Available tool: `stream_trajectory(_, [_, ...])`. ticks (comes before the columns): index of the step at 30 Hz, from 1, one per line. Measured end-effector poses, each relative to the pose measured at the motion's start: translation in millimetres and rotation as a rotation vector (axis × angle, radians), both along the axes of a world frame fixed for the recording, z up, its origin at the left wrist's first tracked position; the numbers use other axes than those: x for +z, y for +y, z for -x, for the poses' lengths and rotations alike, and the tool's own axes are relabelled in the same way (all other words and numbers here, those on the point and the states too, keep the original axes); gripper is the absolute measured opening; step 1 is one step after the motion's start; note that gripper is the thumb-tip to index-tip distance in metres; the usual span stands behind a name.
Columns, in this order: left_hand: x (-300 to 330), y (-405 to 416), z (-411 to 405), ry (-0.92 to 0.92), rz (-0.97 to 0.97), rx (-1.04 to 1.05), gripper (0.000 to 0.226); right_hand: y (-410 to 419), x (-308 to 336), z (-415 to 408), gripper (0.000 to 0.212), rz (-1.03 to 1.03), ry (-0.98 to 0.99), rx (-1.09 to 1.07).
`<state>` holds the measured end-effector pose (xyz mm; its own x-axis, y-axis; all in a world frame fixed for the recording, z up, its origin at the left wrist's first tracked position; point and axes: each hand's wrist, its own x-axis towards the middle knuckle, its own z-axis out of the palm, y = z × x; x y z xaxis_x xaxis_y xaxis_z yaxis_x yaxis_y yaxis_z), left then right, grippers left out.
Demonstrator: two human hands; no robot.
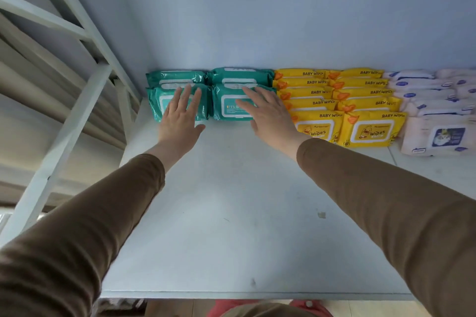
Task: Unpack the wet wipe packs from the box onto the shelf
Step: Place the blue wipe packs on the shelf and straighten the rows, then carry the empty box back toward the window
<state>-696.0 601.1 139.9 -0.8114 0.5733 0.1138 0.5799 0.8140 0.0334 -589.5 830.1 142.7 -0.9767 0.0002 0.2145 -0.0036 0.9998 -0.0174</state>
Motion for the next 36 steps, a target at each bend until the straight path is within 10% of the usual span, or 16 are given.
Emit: stream_trajectory(36, [-24,300,-631,-0.294,-0.204,-0.496,0.06,257,-25,-708,0.044,0.378,-0.043,-0.488])
